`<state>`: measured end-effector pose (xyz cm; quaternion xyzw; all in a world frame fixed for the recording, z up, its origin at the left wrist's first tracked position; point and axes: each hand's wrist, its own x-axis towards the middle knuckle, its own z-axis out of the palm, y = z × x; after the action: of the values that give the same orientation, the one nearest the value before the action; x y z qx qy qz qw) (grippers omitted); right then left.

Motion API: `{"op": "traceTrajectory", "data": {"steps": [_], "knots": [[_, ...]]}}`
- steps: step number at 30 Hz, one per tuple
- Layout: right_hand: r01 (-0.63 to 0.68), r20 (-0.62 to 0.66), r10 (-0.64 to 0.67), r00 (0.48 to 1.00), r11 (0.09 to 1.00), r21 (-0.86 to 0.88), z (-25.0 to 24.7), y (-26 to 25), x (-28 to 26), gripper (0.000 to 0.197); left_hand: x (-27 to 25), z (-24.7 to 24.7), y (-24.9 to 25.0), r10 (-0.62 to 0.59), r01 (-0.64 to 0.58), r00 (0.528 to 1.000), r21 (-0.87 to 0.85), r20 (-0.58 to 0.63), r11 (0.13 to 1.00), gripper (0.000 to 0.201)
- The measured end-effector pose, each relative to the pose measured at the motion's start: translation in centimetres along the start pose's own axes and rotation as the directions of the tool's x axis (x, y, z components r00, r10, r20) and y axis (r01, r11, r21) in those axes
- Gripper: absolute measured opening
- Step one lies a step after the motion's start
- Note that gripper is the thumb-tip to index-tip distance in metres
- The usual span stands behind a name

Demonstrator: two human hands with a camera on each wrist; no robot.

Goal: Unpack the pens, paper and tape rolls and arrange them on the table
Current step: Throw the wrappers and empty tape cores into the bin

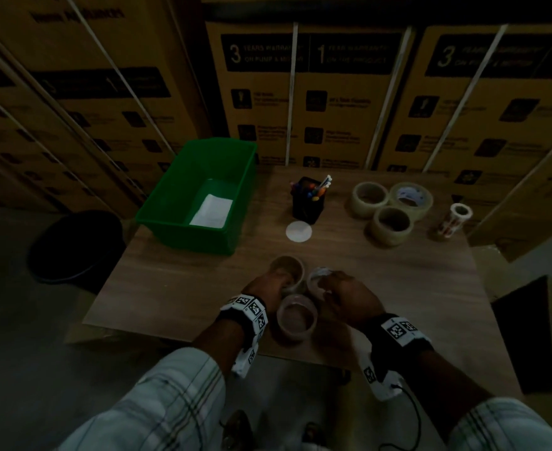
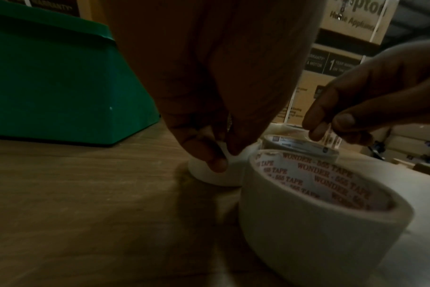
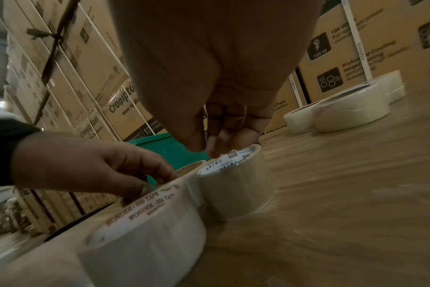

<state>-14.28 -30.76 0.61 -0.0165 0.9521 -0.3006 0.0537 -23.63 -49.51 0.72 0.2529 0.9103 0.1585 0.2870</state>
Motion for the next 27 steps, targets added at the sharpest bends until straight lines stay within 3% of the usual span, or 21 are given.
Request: {"op": "traceTrajectory", "data": {"steps": [6, 14, 19, 21, 27], "knots": [[0.001, 0.071, 0.003, 0.997, 0.998, -0.057, 0.4, 0.3, -0.4, 0.05, -0.1, -0.2, 0.0, -0.02, 0.024, 0.999, 0.086, -0.05, 0.996, 0.031], [-0.004, 0.082, 0.015, 0.997, 0.992, -0.128, 1.4, 1.1, 0.5, 0.056, -1.9, -1.8, 0.0, 0.082, -0.077, 0.98, 0.031, -0.18, 0.997, 0.049], [-0.112, 0.161, 0.161, 0.974, 0.954, -0.279, 1.9, 1.8, 1.0, 0.04, -3.0, -1.9, 0.3, 0.069, -0.057, 0.968, 0.057, -0.241, 0.997, 0.045], [-0.089, 0.144, 0.133, 0.981, 0.956, -0.281, 1.6, 1.6, 1.1, 0.038, -3.6, -2.0, 0.3, 0.082, -0.076, 0.967, 0.034, -0.243, 0.997, 0.046], [0.106, 0.006, -0.107, 0.994, 0.968, -0.228, -1.0, -1.3, 2.9, 0.038, -5.2, -3.4, -0.2, 0.113, -0.107, 0.935, 0.037, -0.335, 0.994, 0.043]]}}
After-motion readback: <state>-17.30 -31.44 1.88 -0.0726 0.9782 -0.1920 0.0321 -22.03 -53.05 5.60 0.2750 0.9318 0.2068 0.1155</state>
